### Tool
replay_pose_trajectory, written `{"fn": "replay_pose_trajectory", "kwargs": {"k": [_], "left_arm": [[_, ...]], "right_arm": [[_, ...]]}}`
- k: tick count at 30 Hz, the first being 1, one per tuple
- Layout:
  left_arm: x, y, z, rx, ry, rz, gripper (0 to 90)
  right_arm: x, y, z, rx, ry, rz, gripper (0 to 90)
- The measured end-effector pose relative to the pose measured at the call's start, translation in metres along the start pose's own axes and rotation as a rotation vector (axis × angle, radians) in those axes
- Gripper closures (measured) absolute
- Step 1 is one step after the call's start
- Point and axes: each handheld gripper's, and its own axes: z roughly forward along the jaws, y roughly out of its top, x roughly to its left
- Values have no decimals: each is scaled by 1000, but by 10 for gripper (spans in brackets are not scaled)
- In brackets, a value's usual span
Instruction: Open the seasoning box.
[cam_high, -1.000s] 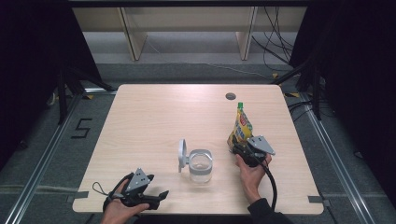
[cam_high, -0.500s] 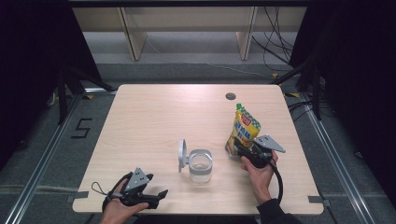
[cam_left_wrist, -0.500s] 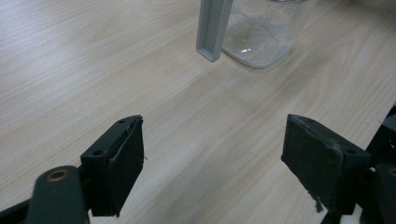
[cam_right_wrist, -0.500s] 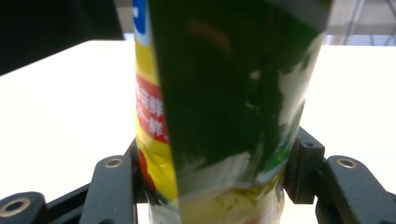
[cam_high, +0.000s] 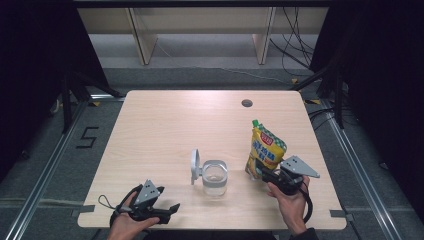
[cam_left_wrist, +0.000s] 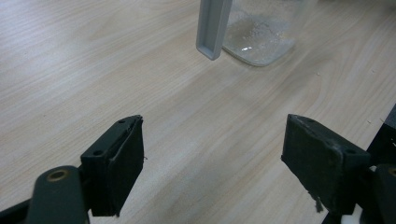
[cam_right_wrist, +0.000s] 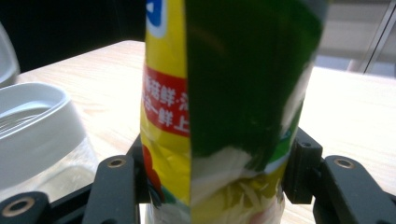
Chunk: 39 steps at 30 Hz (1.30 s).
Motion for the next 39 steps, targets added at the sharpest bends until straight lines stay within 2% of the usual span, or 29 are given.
{"fn": "replay_pose_trajectory", "kwargs": {"k": [1, 2, 3, 4, 5, 6, 8, 9, 10, 12, 13, 14, 16, 17, 20, 22, 23, 25, 26, 29, 30, 32, 33, 37, 39], "left_arm": [[0, 0, -1, 8, 5, 2, 202], [0, 1, -1, 12, 7, 5, 202], [0, 0, -1, 11, 8, 6, 202], [-1, 0, -1, 9, 5, 2, 202], [-1, 0, -1, 2, 4, -3, 202], [0, 0, -2, 19, 8, 12, 202], [-1, 1, -2, 16, 6, 12, 202], [-1, 1, -2, 15, 8, 8, 202], [-1, 1, -2, 14, 9, 9, 202], [1, 1, -2, 13, 16, 31, 202], [1, 1, -2, 14, 16, 42, 202], [0, 1, -2, 22, 13, 31, 202], [-2, 1, -1, 2, 9, 2, 202], [-1, 1, -2, 18, 17, 19, 202], [0, 1, -2, 13, 9, 24, 202], [-1, 1, -2, 7, 18, 21, 202], [0, 2, -3, 13, 21, 25, 202], [1, 2, -3, 10, 19, 47, 202], [0, 1, -2, 4, 14, 25, 202], [-1, 1, -1, 5, 16, 21, 202], [0, 2, -2, 15, 16, 32, 202], [0, 1, -2, 14, 16, 27, 202], [0, 1, -2, 10, 15, 27, 202], [0, 1, -1, 7, 15, 27, 202], [1, 2, -2, 21, 26, 44, 201]], "right_arm": [[2, 1, -5, 8, 8, -6, 453], [2, 2, -8, -14, 16, -47, 453], [5, 3, -13, -13, -2, -63, 453], [8, 4, -18, -9, -1, -72, 453], [10, 6, -21, -7, 4, -102, 453], [14, 6, -23, -12, 11, -125, 453], [19, 9, -29, 1, -14, -221, 454], [25, 10, -31, 15, -23, -240, 454], [27, 12, -32, 12, -28, -298, 454], [34, 15, -34, 16, -35, -376, 454], [38, 16, -36, 27, -41, -407, 454], [41, 16, -36, 23, -57, -447, 454], [47, 18, -38, 33, -70, -521, 455], [50, 18, -38, 36, -69, -549, 455], [57, 19, -40, 53, -89, -661, 456], [63, 19, -41, 61, -98, -699, 455], [64, 19, -41, 70, -101, -756, 455], [68, 19, -42, 75, -116, -797, 456], [69, 19, -42, 79, -114, -834, 456], [76, 18, -43, 95, -130, -882, 456], [78, 18, -43, 96, -128, -925, 456], [81, 18, -44, 108, -132, -952, 457], [84, 16, -44, 113, -139, -940, 456], [87, 16, -44, 115, -169, -1049, 457], [88, 14, -42, 125, -180, -1061, 458]]}}
